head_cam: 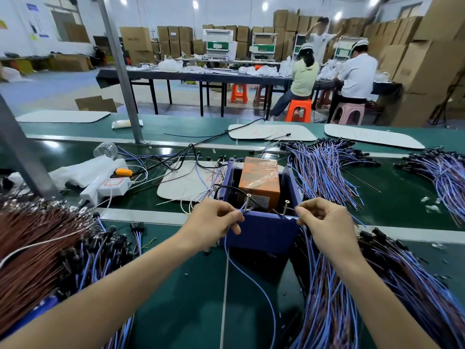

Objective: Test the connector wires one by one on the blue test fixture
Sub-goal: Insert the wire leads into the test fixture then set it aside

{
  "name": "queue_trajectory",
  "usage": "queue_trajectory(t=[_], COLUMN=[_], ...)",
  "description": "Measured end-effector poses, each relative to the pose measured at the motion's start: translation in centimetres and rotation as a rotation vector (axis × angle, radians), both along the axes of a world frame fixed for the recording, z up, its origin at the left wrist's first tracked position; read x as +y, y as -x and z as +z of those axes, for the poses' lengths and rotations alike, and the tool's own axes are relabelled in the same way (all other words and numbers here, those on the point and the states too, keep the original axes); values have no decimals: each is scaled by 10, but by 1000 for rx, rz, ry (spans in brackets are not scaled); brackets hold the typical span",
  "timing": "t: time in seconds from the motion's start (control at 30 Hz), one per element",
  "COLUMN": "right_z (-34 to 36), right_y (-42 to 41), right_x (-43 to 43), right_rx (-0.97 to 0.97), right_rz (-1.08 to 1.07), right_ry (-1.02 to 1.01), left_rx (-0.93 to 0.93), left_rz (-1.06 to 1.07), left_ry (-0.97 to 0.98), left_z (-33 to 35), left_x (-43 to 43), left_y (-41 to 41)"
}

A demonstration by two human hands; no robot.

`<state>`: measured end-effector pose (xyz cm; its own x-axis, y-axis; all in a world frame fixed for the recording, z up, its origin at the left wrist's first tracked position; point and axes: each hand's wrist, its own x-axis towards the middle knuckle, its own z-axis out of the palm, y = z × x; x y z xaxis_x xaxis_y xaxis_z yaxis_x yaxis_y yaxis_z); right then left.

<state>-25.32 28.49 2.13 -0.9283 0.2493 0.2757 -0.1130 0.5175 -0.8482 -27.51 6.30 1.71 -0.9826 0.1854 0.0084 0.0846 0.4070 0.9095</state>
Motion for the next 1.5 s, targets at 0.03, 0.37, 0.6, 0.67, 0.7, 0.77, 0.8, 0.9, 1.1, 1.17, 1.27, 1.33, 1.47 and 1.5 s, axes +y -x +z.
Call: queue_trajectory(t=[0.03,0.37,0.6,0.67,0.7,0.77,0.8,0.9,1.1,1.17,1.27,1.33,1.47,1.5], right_z=[0,0,-1,-1,0,0,0,-2,-4,-5,-5,-3,11,17], right_y=[0,-3,-7,-8,-8,-9,-9,-9,-7,-7,-7,-10,-27,-32], right_x=[-1,-3,-1,-1,-1,-1,-1,0,-1,-2,-2,-2,-15,-22], right_rx=[1,-16,3,3,3,3,3,1,0,-2,-6,13,133,143], right_rz=[2,77,77,78,79,79,80,77,71,69,67,35,59,127], right_ry=[8,147,233,253,261,276,277,278,287,287,292,295,378,398], left_rx=[3,39,43,54,57,58,57,47,42,45,45,27,5,-5], left_rz=[1,-45,-80,-76,-69,-52,-44,-11,33,35,35,12,-128,-174], left_ry=[3,-9,-23,-16,-12,-1,6,22,36,40,51,30,-177,-257], left_z=[0,0,1,2,3,3,3,1,-1,0,2,6,22,27], left_x=[0,-2,-2,0,0,0,0,-2,-5,-5,-4,-3,9,14], left_y=[0,-4,-7,-8,-8,-6,-6,-4,-3,-3,-6,-10,-28,-32])
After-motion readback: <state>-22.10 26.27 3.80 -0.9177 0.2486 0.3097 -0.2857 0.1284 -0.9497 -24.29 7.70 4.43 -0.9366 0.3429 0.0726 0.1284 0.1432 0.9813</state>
